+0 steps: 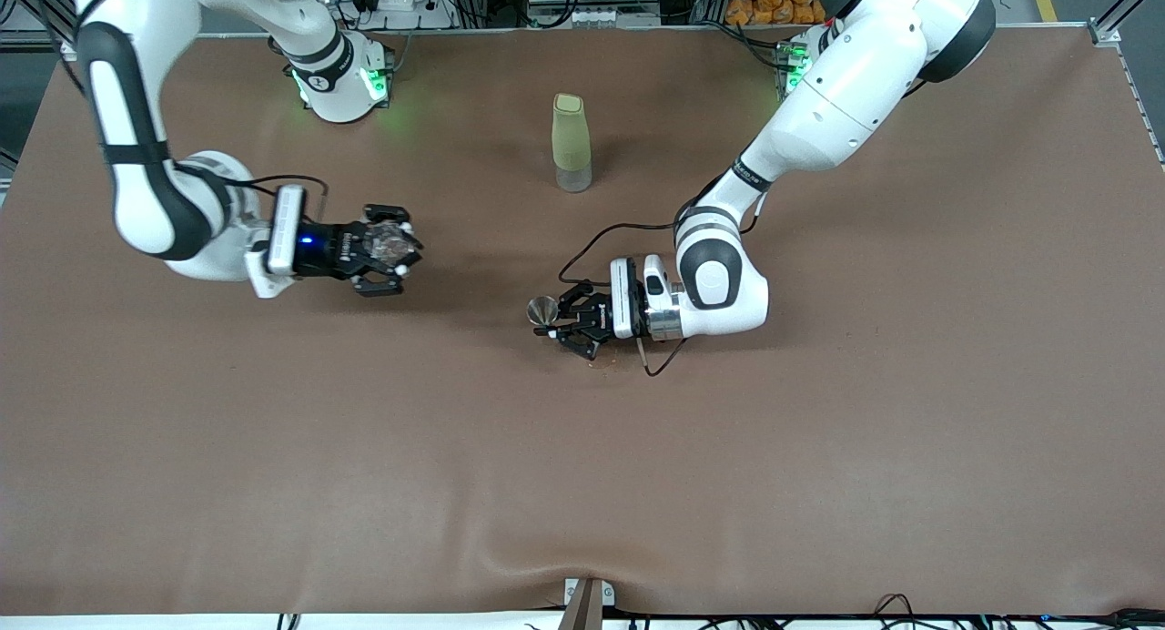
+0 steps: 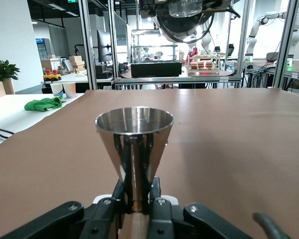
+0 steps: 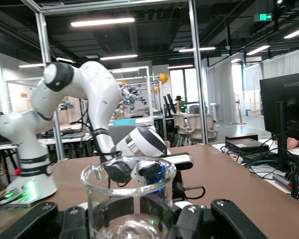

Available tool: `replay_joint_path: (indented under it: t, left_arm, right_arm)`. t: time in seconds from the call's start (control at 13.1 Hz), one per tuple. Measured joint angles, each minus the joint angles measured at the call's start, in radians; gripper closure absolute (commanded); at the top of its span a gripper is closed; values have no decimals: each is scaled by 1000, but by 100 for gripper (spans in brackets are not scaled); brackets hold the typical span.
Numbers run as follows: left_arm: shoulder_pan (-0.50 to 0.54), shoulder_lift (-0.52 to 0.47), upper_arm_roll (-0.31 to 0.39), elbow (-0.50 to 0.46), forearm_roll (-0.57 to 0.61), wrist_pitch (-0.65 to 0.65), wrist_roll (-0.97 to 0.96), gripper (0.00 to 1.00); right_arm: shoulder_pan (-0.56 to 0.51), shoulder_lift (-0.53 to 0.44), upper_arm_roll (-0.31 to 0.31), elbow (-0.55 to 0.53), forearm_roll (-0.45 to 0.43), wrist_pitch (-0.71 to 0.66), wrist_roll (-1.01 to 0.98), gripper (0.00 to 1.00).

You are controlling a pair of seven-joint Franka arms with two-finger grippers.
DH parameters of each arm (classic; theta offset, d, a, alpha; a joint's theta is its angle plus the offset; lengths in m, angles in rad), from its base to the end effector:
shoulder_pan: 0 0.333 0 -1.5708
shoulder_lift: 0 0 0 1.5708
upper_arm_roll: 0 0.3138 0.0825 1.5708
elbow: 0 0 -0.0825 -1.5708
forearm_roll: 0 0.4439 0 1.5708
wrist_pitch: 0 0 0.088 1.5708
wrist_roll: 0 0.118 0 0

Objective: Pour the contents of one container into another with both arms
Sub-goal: 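Bring the beaker above the jigger with the right gripper while the left gripper holds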

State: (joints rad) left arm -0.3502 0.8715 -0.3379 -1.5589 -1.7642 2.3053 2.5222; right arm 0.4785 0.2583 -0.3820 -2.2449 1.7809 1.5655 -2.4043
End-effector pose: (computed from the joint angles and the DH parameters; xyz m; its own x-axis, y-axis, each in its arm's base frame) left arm 0.5850 -0.4782 0.1197 -0.0221 -0.2017 0.9792 -0.9992 -0.0267 -0.0280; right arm 0.5489 0.1688 0.2519 0.0735 -0.0417 0.9964 0.9958 -0.0518 -0.0756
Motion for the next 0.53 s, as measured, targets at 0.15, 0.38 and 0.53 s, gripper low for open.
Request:
replay_joint_path:
  t: [0.15,0.38,0.53]
  left_arm:
    - [0,0,2,0,-5,0,0,100]
    - [-2,1,3,0,-58,0,1,100]
    - [-4,1,3,0,-67,0,1,100]
  right_arm:
    - [71,0,2,-1,81,63,1,100]
    - [141,0,45,0,195,164,2,100]
    - [149,0,113,8,254,244,2,100]
